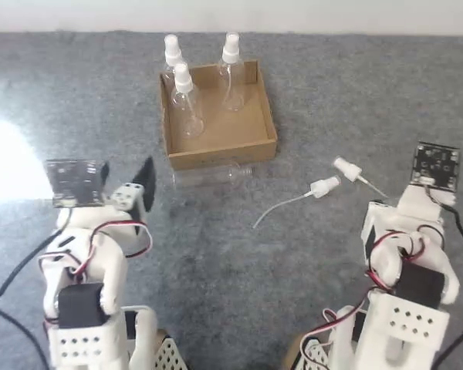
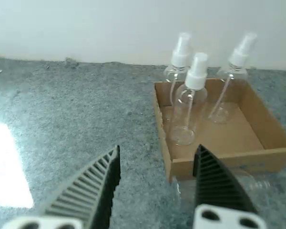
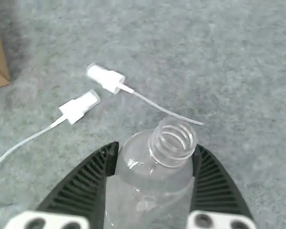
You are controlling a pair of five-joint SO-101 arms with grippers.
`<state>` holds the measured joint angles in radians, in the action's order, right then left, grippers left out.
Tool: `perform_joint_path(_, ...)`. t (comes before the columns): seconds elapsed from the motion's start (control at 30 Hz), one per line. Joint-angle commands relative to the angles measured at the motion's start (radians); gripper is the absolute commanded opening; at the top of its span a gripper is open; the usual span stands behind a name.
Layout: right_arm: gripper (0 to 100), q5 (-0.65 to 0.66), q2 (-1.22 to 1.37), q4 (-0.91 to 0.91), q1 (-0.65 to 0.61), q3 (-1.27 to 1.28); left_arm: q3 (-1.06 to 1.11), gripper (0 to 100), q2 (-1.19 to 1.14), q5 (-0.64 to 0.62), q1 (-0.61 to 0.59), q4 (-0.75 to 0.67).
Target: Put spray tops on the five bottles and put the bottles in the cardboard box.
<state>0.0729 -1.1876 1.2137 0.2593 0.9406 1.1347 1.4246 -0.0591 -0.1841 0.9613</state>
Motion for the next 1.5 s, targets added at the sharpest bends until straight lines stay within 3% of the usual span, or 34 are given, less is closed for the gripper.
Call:
perform_joint_path(0.0, 14.7, -0.011, -0.042, -0.028, 0.077, 0.0, -0.099, 23, 0.005, 0.078, 0.115, 0.058)
perform_joint_path(0.3, 14.7, -0.012, -0.059, -0.071, 0.165, 0.029, -0.229, 23, -0.041, 0.16, 0.293, 0.17)
perform_joint_path(0.9, 14.7, -0.034, -0.059, -0.085, 0.251, 0.023, -0.63, 23, -0.736, 0.206, 0.635, 0.201)
perform_joint_path(1.47, 14.7, -0.031, -0.059, -0.085, 0.252, 0.023, -0.664, 23, -1.252, 0.203, 0.787, -0.178)
